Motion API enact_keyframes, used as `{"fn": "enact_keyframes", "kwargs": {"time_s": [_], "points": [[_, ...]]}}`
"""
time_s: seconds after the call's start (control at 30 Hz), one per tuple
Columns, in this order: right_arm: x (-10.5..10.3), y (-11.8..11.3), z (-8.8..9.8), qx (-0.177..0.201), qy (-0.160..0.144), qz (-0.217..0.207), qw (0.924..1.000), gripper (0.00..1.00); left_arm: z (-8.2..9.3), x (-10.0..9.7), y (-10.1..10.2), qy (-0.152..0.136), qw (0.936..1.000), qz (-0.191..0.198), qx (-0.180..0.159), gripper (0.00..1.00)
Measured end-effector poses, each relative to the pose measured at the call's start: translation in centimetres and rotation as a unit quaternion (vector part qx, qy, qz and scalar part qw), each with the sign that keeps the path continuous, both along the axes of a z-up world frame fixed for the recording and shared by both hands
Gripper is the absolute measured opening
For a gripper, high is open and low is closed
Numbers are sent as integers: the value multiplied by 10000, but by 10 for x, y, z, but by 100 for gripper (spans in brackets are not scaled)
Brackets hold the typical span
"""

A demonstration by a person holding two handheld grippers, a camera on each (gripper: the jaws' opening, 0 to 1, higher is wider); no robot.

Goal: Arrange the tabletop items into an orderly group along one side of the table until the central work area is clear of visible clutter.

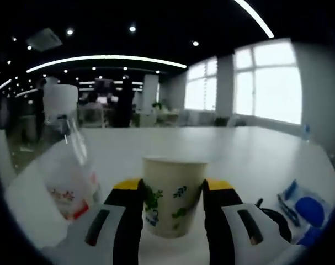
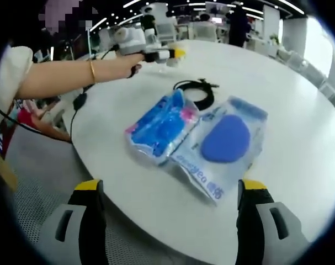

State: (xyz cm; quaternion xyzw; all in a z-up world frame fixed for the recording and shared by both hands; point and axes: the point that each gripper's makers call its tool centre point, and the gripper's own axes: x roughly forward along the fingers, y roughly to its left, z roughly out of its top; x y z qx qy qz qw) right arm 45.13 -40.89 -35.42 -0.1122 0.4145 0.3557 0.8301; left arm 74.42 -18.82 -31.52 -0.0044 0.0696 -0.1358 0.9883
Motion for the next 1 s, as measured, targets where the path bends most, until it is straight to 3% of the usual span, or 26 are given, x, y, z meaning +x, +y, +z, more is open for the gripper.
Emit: {"fn": "enact_keyframes", "kwargs": {"time_s": [0.2,0.7,0.87,0.93,1.0], "points": [[-1,0,-2,-10,65,14,10000,99,-10,4,1,-24,9997,209,-157,39],[-2,-2,-3,7,126,-62,9999,99,-19,6,-1,-69,9995,320,9,39],[-2,-3,-3,-6,111,-87,9999,99,-21,2,4,69,9992,364,-173,39],[-3,-1,-3,-2,115,-46,9999,99,-24,-1,6,111,9994,336,45,39],[-4,-1,-4,-17,126,-22,9999,99,-27,-3,5,178,9994,308,43,39]]}}
